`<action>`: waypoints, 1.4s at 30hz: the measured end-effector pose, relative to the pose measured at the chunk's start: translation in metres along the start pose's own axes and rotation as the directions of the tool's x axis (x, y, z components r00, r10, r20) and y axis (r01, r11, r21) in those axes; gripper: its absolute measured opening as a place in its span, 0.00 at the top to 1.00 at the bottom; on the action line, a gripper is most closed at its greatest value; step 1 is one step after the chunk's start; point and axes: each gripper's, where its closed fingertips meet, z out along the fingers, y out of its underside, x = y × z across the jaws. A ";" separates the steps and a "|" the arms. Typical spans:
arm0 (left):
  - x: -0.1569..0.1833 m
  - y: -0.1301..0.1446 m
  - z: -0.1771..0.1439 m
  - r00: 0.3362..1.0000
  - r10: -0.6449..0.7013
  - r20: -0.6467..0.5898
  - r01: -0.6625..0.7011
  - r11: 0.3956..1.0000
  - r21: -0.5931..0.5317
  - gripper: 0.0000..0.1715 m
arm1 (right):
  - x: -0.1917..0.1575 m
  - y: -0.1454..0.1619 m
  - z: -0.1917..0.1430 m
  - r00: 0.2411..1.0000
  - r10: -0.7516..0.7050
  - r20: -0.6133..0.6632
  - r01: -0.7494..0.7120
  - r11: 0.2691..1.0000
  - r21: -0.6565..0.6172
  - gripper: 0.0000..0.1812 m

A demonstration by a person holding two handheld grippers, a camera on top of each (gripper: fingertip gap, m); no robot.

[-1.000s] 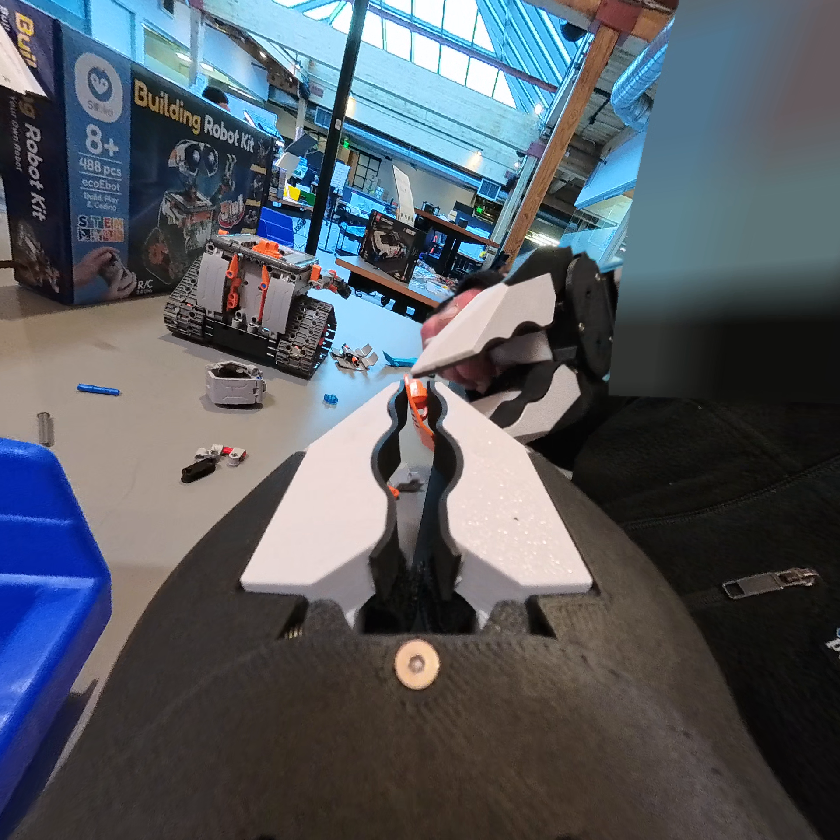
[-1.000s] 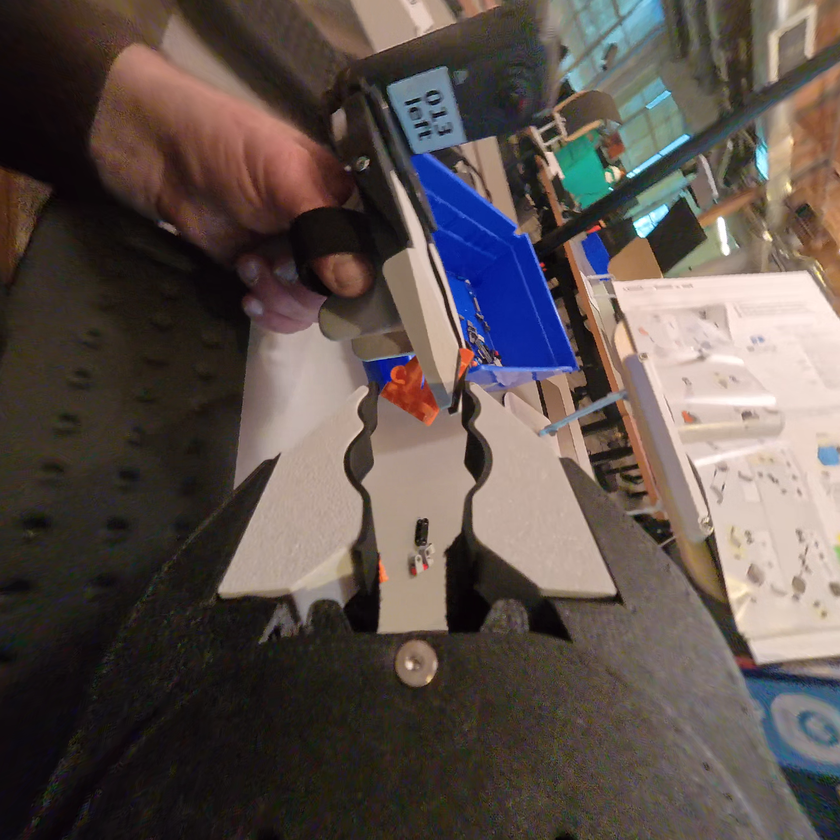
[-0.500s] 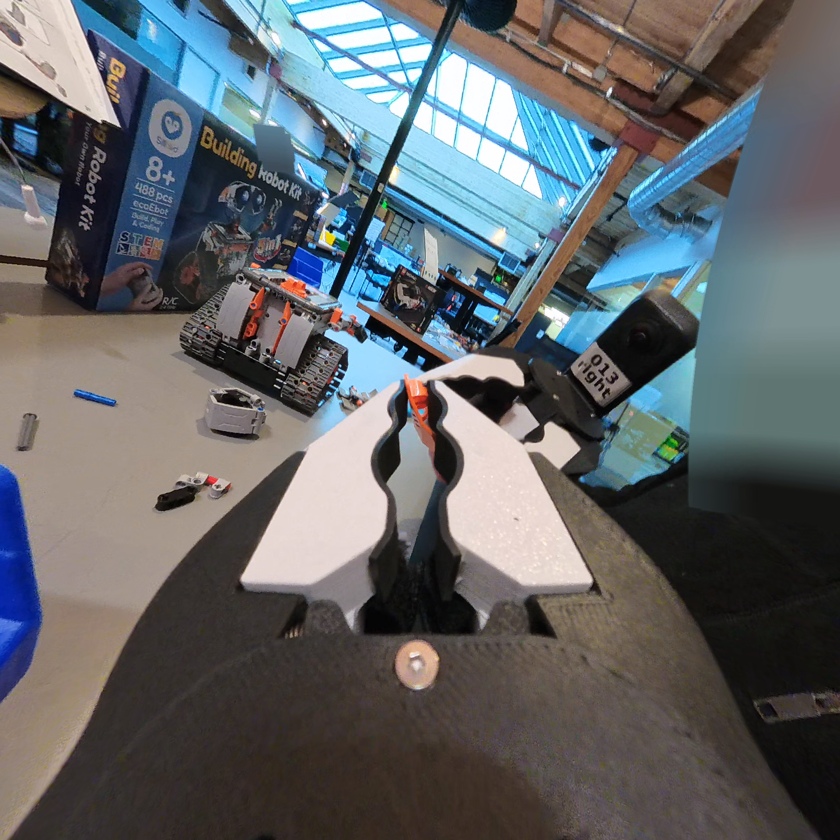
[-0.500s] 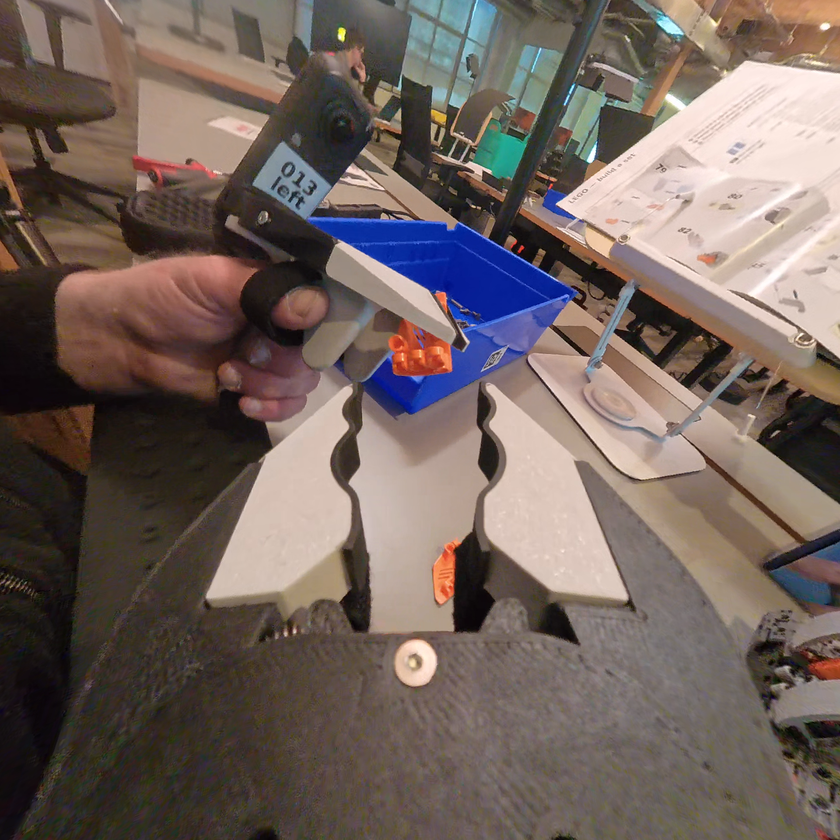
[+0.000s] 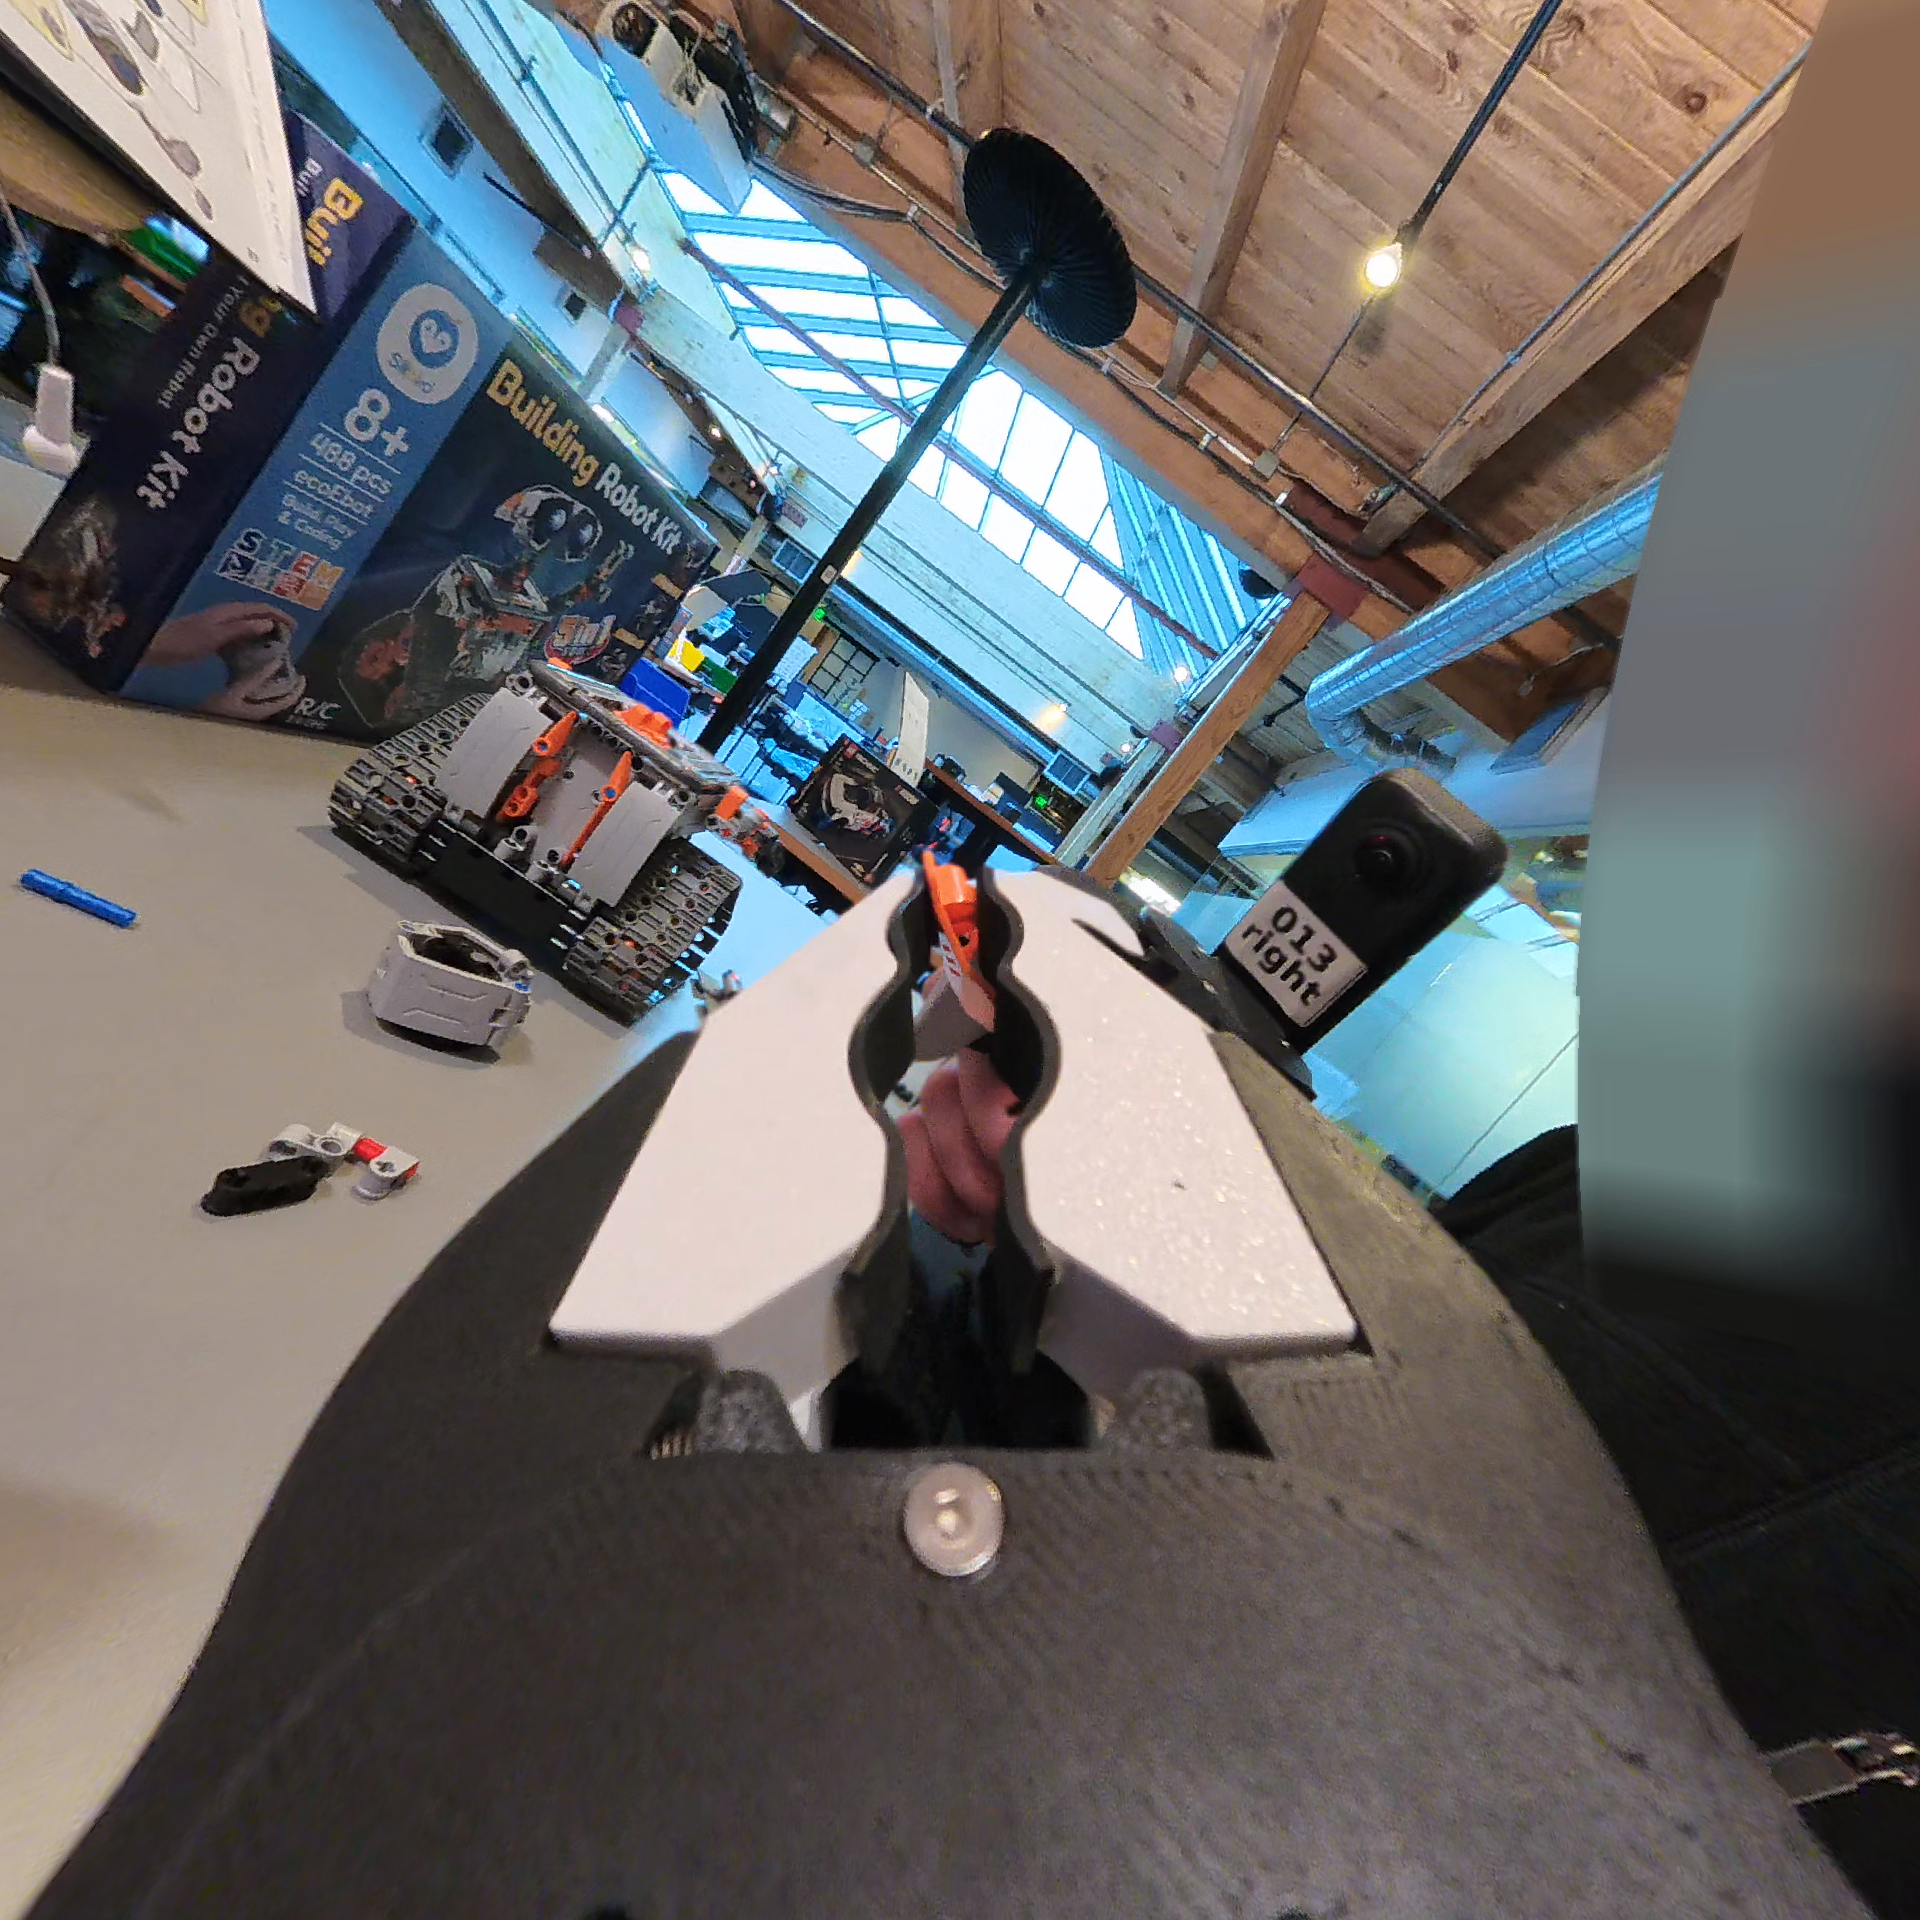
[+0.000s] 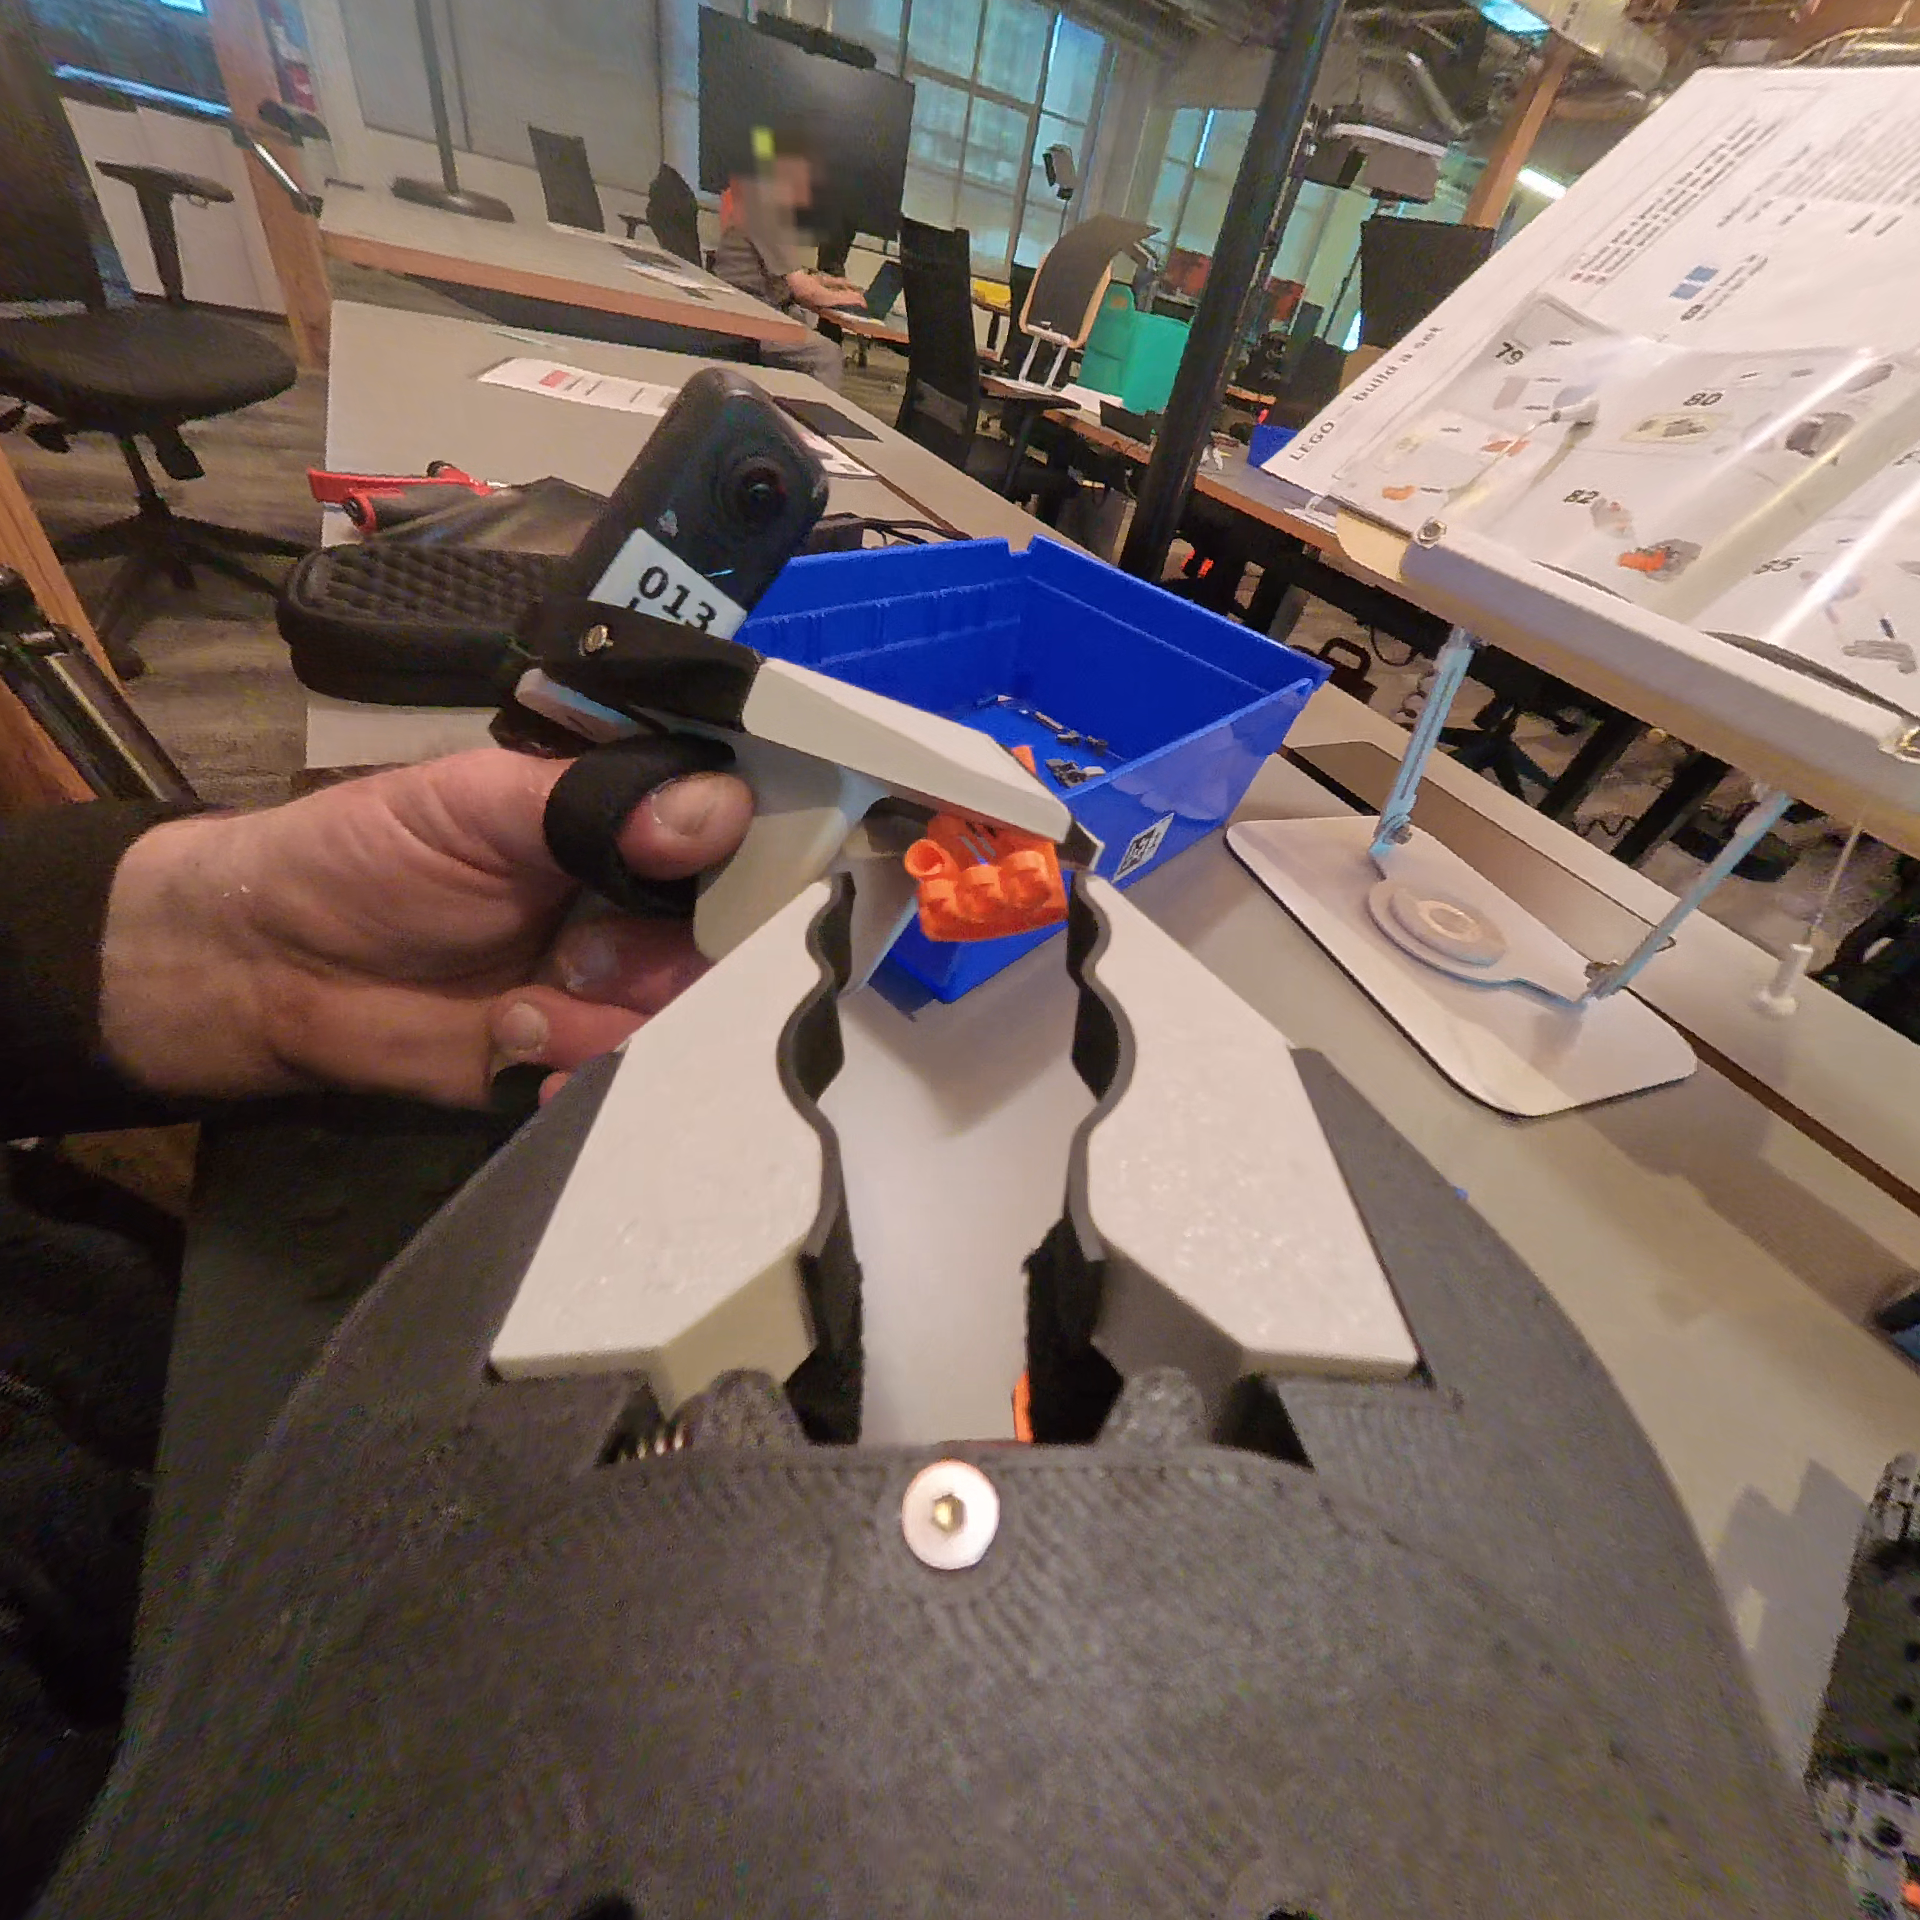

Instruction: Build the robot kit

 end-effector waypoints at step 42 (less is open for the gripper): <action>-0.006 -0.023 -0.022 0.994 0.091 0.068 -0.097 0.991 0.094 1.00 | 0.018 -0.004 0.002 0.993 -0.032 0.118 0.030 0.999 0.014 0.86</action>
